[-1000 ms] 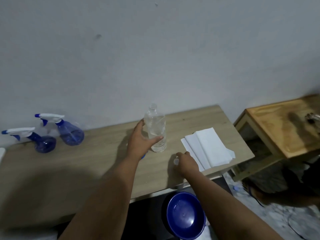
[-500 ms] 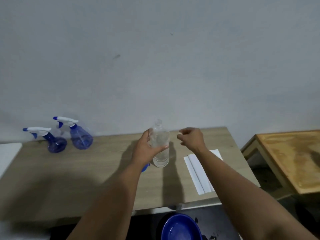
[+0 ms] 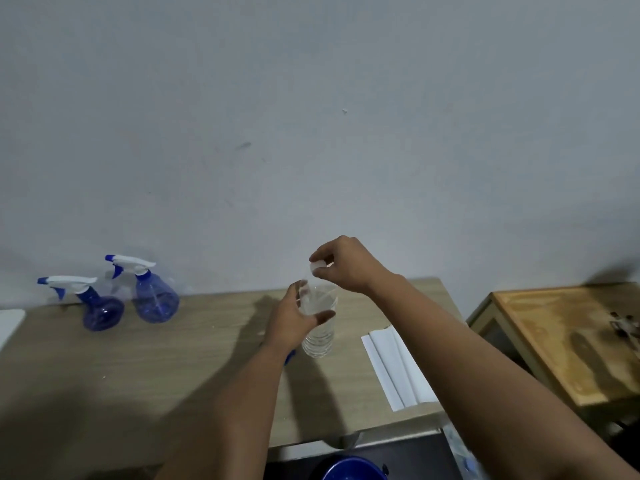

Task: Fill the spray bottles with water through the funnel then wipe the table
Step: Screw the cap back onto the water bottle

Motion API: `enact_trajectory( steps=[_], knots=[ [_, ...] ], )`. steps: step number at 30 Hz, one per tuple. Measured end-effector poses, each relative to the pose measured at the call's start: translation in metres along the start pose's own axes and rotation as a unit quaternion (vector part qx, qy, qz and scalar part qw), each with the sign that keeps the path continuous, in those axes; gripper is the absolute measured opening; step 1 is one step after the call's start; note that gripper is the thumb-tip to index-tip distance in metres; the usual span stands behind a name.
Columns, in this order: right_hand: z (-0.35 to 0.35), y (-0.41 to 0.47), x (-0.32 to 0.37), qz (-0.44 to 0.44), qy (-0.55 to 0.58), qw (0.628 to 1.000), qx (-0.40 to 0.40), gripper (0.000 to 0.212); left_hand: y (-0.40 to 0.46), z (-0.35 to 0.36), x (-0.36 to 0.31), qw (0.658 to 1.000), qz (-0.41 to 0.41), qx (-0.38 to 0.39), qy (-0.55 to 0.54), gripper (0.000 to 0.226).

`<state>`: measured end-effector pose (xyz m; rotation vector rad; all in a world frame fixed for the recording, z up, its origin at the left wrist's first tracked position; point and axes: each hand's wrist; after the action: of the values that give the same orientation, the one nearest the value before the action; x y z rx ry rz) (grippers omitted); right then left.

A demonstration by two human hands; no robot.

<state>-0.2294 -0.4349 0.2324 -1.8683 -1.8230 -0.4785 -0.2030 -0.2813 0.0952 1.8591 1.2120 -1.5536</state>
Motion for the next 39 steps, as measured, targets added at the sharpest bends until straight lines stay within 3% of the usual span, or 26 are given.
enact_trajectory(
  steps=[6, 11, 15, 17, 21, 26, 33, 36, 39],
  knots=[
    [0.009, -0.005, -0.017, 0.031, 0.080, 0.996, -0.036, 0.036, 0.002, 0.002, -0.002, 1.000, 0.006, 0.009, 0.011, 0.102],
    [0.029, -0.006, -0.024, 0.062, 0.133, 0.980, -0.133, 0.037, 0.000, 0.002, -0.005, 1.000, 0.008, 0.016, 0.024, 0.097],
    [0.044, -0.012, -0.030, 0.005, 0.186, 0.976, -0.117, 0.032, -0.001, -0.001, -0.005, 0.999, 0.006, 0.017, 0.033, 0.094],
    [0.049, -0.015, -0.032, 0.013, 0.222, 0.966, -0.135, 0.027, -0.002, 0.000, -0.006, 0.999, 0.005, 0.016, 0.040, 0.094],
    [0.056, -0.015, -0.034, 0.020, 0.264, 0.950, -0.166, 0.036, -0.003, 0.002, -0.006, 0.999, 0.003, 0.015, 0.043, 0.093],
    [0.060, -0.014, -0.034, 0.009, 0.277, 0.948, -0.153, 0.023, -0.003, 0.001, -0.007, 0.998, 0.004, 0.005, 0.057, 0.093],
    [0.063, -0.012, -0.035, -0.008, 0.254, 0.956, -0.149, 0.027, -0.006, 0.003, -0.008, 0.998, 0.001, 0.005, 0.058, 0.094],
    [0.064, -0.010, -0.034, 0.007, 0.275, 0.947, -0.166, 0.020, -0.007, 0.006, -0.009, 0.998, 0.000, -0.005, 0.069, 0.097],
    [0.068, -0.011, -0.033, 0.021, 0.306, 0.931, -0.196, 0.029, -0.008, 0.007, -0.009, 0.997, 0.001, -0.008, 0.074, 0.097]
  ],
)
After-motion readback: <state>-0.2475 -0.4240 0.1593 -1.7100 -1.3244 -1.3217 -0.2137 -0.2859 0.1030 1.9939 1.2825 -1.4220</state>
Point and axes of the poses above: each hand's wrist, its own y-axis towards the middle knuckle, its own z-axis out of the palm, x = y × z, and after that the axes turned 9 degrees about x, right-handed
